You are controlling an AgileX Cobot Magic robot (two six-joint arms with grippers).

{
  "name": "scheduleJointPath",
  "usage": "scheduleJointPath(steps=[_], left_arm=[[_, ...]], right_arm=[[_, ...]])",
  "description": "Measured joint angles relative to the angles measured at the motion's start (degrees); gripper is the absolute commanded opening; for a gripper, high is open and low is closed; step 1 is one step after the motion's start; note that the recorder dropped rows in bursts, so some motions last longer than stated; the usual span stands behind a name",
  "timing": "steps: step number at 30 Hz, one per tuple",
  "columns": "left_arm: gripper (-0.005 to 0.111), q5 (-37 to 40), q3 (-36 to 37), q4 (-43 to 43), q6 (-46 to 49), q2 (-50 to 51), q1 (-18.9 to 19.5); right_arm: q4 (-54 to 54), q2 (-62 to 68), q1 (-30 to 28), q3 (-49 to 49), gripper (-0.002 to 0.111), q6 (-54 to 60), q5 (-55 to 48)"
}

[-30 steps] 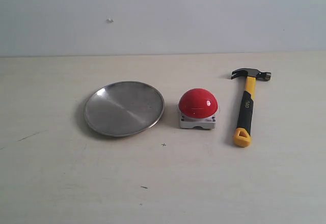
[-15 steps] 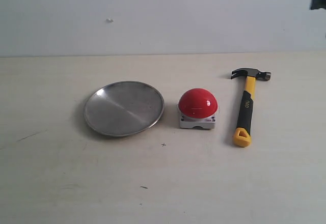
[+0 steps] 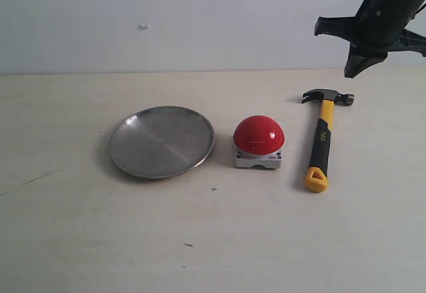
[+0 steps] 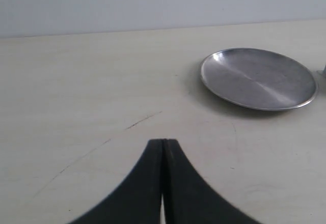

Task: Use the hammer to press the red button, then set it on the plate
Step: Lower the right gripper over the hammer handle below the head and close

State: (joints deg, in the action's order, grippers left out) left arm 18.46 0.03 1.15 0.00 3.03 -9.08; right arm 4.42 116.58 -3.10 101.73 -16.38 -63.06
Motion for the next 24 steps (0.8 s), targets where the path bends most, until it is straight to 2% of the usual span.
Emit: scheduleJointPath(steps=[7,10,24], left_arm=[[0.0,0.0,0.0,0.0,0.0,0.0,0.0],[0.0,0.0,0.0,0.0,0.0,0.0,0.0],[0.0,0.0,0.0,0.0,0.0,0.0,0.0]], right_arm=[[2.14,10.59,0.0,7.23,0.047,-1.6,-0.21],[1.47,14.39,0.0,9.38,0.055,-3.36,-0.21],[-2.97,24.65,0.0,19.77,0.057,-6.67,-2.0]])
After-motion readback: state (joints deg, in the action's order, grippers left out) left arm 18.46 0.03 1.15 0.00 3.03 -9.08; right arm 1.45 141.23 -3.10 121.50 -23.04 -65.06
